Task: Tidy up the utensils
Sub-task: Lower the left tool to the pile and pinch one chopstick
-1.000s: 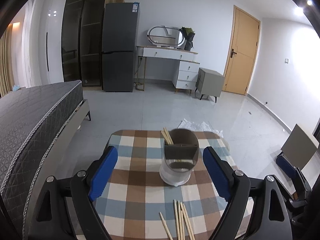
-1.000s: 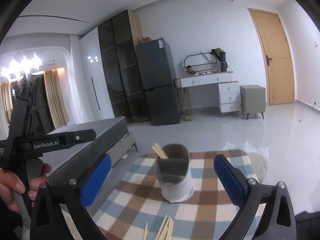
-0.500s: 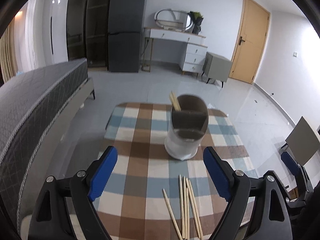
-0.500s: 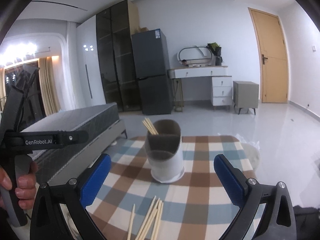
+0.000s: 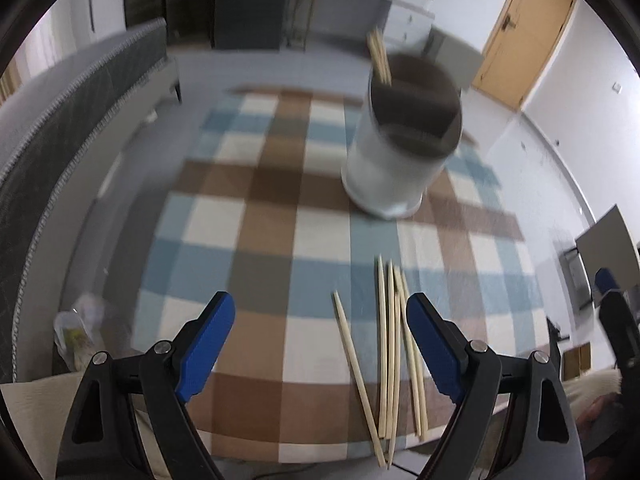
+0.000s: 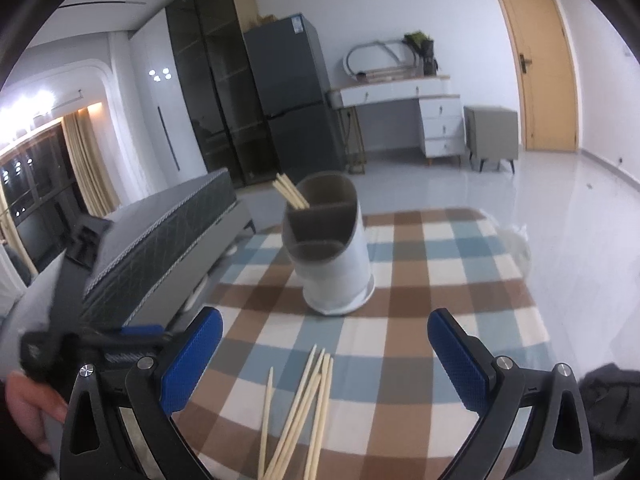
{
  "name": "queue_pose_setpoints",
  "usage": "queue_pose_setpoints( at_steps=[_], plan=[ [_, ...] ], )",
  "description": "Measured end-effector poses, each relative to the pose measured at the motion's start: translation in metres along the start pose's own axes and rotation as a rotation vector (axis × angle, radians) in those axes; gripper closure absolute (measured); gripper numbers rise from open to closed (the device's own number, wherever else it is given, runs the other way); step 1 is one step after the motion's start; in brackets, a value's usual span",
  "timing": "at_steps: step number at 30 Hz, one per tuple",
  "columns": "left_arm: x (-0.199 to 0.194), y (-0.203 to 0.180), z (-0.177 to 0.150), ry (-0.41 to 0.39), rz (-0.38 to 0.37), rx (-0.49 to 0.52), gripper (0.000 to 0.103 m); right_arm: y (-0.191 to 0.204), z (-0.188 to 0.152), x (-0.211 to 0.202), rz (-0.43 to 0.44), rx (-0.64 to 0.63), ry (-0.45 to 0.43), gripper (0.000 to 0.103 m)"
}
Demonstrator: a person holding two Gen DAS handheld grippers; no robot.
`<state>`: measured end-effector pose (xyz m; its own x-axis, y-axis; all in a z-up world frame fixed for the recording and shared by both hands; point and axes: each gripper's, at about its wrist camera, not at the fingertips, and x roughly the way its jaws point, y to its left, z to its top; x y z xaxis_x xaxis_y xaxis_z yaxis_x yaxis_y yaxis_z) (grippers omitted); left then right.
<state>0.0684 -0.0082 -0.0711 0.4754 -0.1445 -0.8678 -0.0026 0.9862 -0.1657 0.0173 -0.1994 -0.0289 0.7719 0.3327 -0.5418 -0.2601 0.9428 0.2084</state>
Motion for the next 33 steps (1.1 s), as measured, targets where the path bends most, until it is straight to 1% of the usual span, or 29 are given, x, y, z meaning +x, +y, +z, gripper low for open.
queue_pose_setpoints(
  at_steps=[3,8,10,11,12,14,16,18,20,22,24,25,26,27,28,29,30,32,33],
  plan=[
    [0.018,0.000,-0.003,0.065,0.013,0.007,0.019,0.000,-0.001,0.005,-0.014,0.004,0.017,0.000],
    [0.044,-0.004,-0.006,0.164,-0.025,0.004,0.019,-0.010,0.001,0.010,-0.013,0.068,0.047,0.000],
    [0.055,-0.008,-0.006,0.203,-0.014,0.013,0.024,-0.016,0.002,0.013,-0.011,0.101,0.057,0.000],
    [0.059,-0.011,-0.005,0.221,-0.016,0.018,0.029,-0.018,0.003,0.014,-0.011,0.111,0.060,0.000],
    [0.062,-0.014,-0.005,0.239,-0.017,0.020,0.030,-0.021,0.004,0.016,-0.016,0.124,0.065,0.000],
    [0.067,-0.017,-0.005,0.258,0.003,0.023,0.032,-0.024,0.004,0.018,-0.015,0.142,0.075,0.000],
    [0.071,-0.019,-0.005,0.268,-0.004,0.019,0.033,-0.027,0.004,0.021,-0.012,0.163,0.085,0.000],
    [0.074,-0.019,-0.005,0.274,0.005,0.019,0.033,-0.028,0.005,0.023,-0.014,0.173,0.095,0.000],
    [0.078,-0.019,-0.006,0.289,0.031,0.017,0.035,-0.027,0.005,0.025,-0.024,0.171,0.104,0.000],
    [0.082,-0.017,-0.005,0.303,0.041,0.003,0.043,-0.027,0.005,0.026,-0.020,0.173,0.109,0.000],
    [0.085,-0.017,-0.007,0.317,0.043,-0.001,0.054,-0.027,0.005,0.026,-0.020,0.173,0.110,0.000],
    [0.086,-0.017,-0.010,0.325,0.056,0.003,0.058,-0.027,0.005,0.026,-0.020,0.173,0.111,0.000],
    [0.087,-0.017,-0.012,0.332,0.066,0.006,0.068,-0.028,0.006,0.026,-0.019,0.174,0.112,0.000],
    [0.088,-0.017,-0.013,0.339,0.074,0.007,0.073,-0.028,0.006,0.026,-0.017,0.177,0.111,0.000],
    [0.086,-0.017,-0.014,0.322,0.082,0.014,0.076,-0.029,0.006,0.026,-0.015,0.180,0.112,0.000],
    [0.087,-0.018,-0.014,0.322,0.090,0.014,0.083,-0.029,0.006,0.027,-0.014,0.183,0.114,0.000],
    [0.086,-0.018,-0.014,0.316,0.093,0.012,0.086,-0.029,0.006,0.027,-0.012,0.186,0.116,0.000],
    [0.085,-0.017,-0.015,0.312,0.094,0.007,0.088,-0.029,0.006,0.029,-0.010,0.189,0.122,0.000],
    [0.086,-0.016,-0.013,0.310,0.097,0.007,0.093,-0.030,0.006,0.029,-0.010,0.189,0.124,0.000]
  ],
)
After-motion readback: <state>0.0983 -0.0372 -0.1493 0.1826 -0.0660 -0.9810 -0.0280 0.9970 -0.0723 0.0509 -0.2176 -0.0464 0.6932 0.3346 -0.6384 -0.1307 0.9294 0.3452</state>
